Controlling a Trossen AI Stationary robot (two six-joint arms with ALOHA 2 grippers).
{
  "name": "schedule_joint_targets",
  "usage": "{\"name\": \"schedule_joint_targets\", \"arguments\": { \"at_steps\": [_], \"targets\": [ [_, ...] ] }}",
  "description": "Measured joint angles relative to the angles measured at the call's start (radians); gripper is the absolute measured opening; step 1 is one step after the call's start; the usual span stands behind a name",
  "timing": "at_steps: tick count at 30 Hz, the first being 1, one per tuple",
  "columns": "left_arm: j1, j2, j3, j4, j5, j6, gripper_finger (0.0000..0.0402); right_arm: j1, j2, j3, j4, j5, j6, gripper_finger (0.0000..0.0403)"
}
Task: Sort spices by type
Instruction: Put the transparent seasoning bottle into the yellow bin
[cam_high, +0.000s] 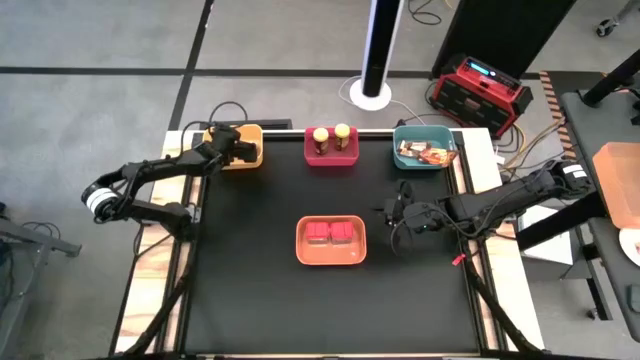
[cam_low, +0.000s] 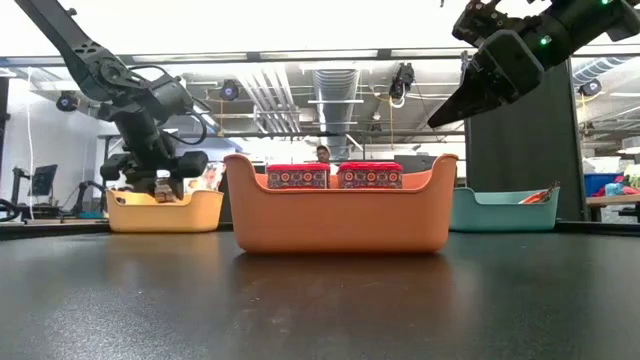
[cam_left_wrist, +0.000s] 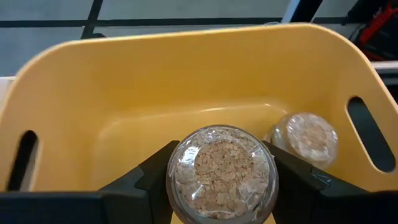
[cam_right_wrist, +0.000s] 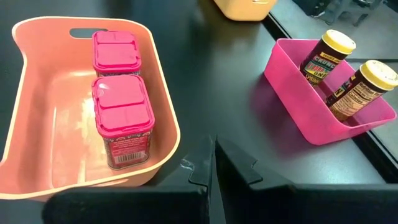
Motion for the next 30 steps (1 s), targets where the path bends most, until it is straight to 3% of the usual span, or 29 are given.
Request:
{"name": "schedule_joint_targets", "arguments": {
  "at_steps": [20,30],
  "targets": [
    [-0.025,0.061,0.015,0.012,-0.028,-0.051,0.0181,0.000,0.000,0.000,-0.001,0.000,-0.015,0.0012],
    [-0.025,0.061,0.015,0.015,-0.107,-0.067,0.0181,0.000,0.000,0.000,-0.001,0.000,-0.015,0.0012]
  ]
}}
